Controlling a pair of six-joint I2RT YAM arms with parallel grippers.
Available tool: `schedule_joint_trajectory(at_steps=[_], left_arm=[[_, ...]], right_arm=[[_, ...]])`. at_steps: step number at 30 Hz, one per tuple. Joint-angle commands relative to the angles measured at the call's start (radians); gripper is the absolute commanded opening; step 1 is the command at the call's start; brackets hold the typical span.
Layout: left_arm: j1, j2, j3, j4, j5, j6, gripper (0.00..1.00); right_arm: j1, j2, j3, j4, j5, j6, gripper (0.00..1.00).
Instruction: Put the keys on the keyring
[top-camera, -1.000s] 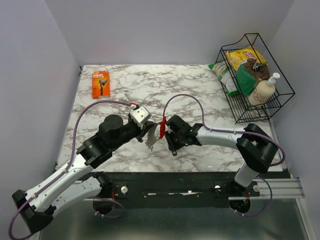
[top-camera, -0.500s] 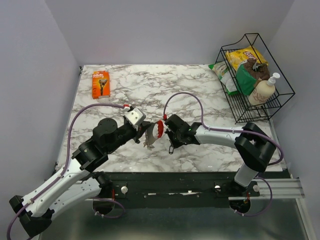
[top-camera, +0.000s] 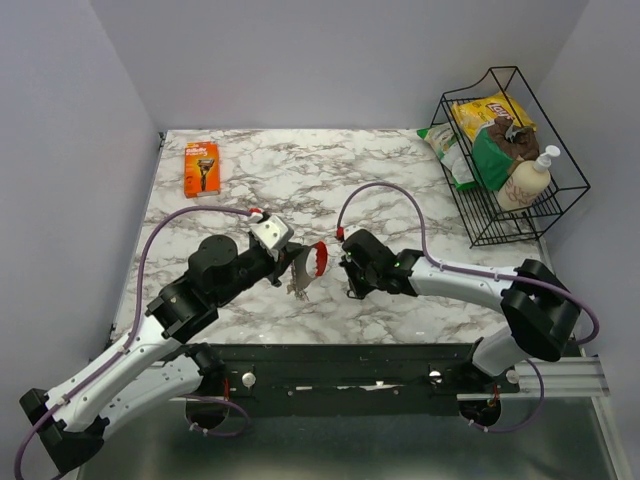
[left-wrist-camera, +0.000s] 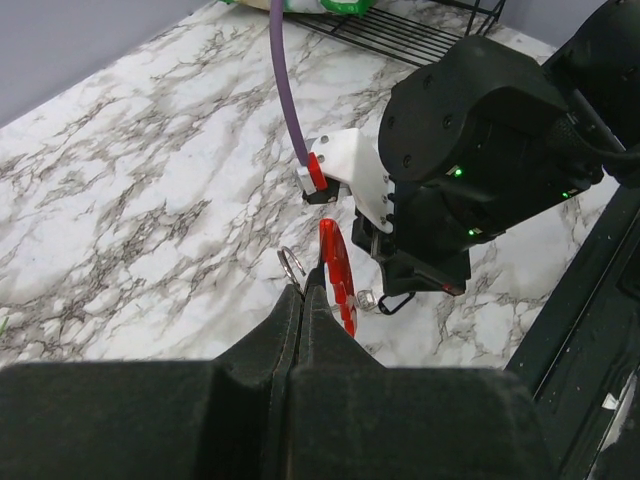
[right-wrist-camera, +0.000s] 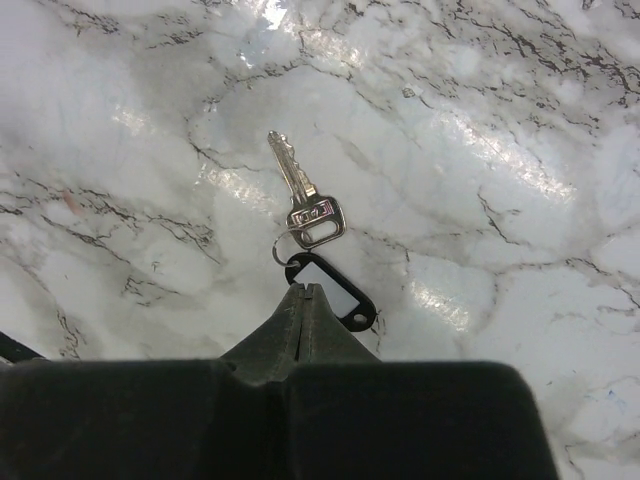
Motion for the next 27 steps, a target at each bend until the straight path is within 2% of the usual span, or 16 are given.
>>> schedule_joint_trajectory(at_steps=[1, 2, 5, 8, 16, 27], left_arm=[[-0.001, 0.007, 0.0, 0.027, 0.002, -0.007, 0.0], [-0.001, 0.007, 0.002, 0.027, 0.003, -0.007, 0.0], [-0.001, 0.01, 0.002, 0.023, 0.003, -0.007, 0.0], [0.0, 0.007, 0.006, 0.02, 0.002, -0.009, 0.0], [-0.003, -0.011, 0.017, 0.012, -0.017, -0.013, 0.0], [-0.001, -0.021, 0.014, 0.004, -0.017, -0.018, 0.0]], right_arm=[[0.008, -0.012, -0.011, 0.024, 0.032, -0.026, 0.0], [0.006, -0.006, -0.007, 0.024, 0.01, -0.03, 0.03], [0.008, 0.001, -0.004, 0.033, -0.018, -0.048, 0.29], [0.012, 0.007, -0.002, 0.038, -0.015, -0.053, 0.39], [0.032, 0.079, 0.05, 0.035, -0.029, -0.06, 0.43], [0.043, 0.169, 0.099, 0.007, 0.002, -0.048, 0.37]])
